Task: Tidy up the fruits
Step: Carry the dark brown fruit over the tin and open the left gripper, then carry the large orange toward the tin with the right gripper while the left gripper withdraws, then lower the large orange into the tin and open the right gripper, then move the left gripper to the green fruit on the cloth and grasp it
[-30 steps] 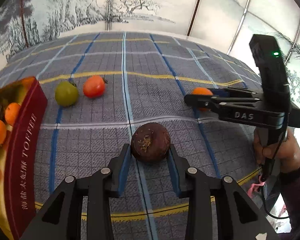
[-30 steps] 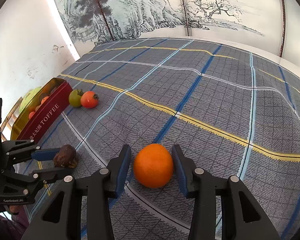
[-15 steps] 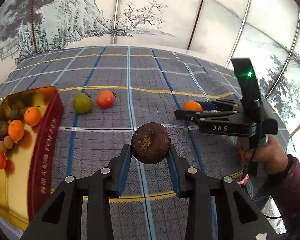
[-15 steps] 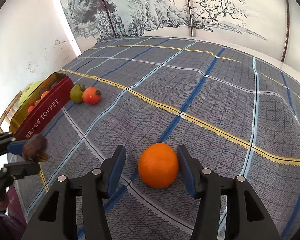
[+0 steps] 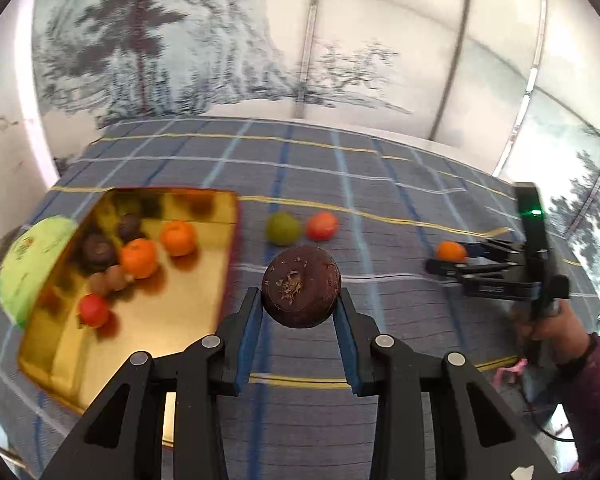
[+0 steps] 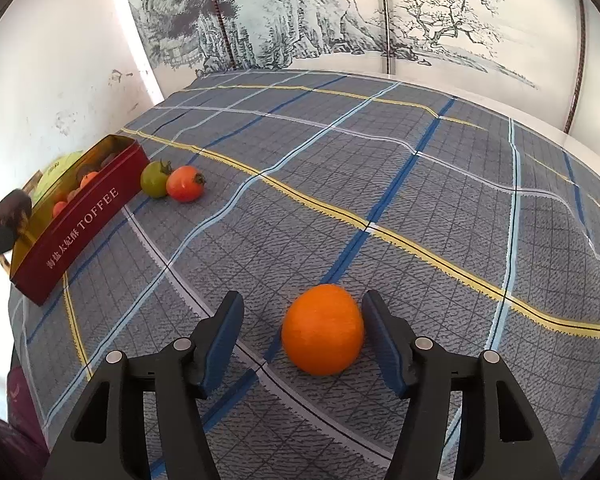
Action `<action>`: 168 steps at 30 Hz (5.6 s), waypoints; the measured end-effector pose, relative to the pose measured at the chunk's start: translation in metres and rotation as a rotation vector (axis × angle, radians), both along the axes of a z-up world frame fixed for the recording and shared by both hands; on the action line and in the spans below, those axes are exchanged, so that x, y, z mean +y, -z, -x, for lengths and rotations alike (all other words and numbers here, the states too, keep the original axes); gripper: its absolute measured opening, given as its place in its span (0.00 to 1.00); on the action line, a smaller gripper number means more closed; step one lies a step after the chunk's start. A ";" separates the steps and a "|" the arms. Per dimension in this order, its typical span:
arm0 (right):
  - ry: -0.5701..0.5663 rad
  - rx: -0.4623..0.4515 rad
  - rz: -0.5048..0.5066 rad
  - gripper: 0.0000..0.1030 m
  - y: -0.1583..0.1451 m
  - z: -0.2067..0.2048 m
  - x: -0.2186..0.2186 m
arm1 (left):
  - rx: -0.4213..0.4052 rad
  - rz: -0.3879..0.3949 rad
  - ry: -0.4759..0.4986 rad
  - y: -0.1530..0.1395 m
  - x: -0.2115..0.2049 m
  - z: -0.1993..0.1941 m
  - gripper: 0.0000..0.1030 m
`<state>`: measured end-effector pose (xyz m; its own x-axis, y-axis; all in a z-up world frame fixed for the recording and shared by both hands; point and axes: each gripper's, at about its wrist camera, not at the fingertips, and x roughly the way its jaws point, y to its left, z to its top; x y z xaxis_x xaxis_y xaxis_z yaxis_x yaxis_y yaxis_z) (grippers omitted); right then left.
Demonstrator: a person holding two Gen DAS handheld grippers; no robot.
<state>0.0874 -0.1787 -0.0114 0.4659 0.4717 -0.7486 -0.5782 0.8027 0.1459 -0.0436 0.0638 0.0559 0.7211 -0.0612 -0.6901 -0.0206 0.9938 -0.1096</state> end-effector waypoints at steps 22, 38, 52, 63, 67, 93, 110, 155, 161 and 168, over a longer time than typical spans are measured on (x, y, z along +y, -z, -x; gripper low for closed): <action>-0.003 -0.022 0.077 0.81 0.003 0.001 0.009 | 0.063 -0.091 -0.183 0.042 0.068 -0.001 0.31; -0.003 -0.021 0.080 0.83 0.003 0.004 0.007 | 0.087 -0.134 -0.216 0.051 0.075 -0.001 0.31; 0.032 0.028 -0.004 0.82 0.000 0.009 -0.017 | 0.059 -0.142 -0.262 0.042 0.075 0.007 0.45; 0.045 0.006 0.040 0.59 -0.002 0.000 -0.014 | 0.037 -0.112 -0.263 0.026 0.069 0.021 0.51; 0.048 0.009 0.066 0.35 -0.004 -0.002 -0.014 | 0.025 -0.120 -0.257 0.019 0.065 0.026 0.51; -0.339 0.036 -0.202 0.35 -0.083 0.040 0.187 | -0.043 -0.245 -0.332 -0.003 0.077 0.070 0.81; -0.360 0.108 -0.089 0.35 -0.042 0.020 0.268 | -0.036 -0.253 -0.356 0.005 0.087 0.075 0.90; -0.055 0.034 -0.127 0.65 -0.027 0.022 0.087 | 0.029 -0.306 -0.318 0.014 0.070 0.065 0.93; 0.113 0.035 -0.093 0.69 -0.013 0.002 0.019 | 0.022 -0.327 -0.242 0.009 0.050 0.054 0.93; 0.246 0.008 -0.039 0.77 -0.005 -0.013 -0.027 | -0.003 -0.317 -0.021 -0.001 0.009 0.034 0.91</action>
<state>0.1004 -0.2061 -0.0067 0.5640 0.3733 -0.7366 -0.3651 0.9128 0.1830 -0.0777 0.0729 0.0565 0.7219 0.1721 -0.6702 -0.0419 0.9777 0.2059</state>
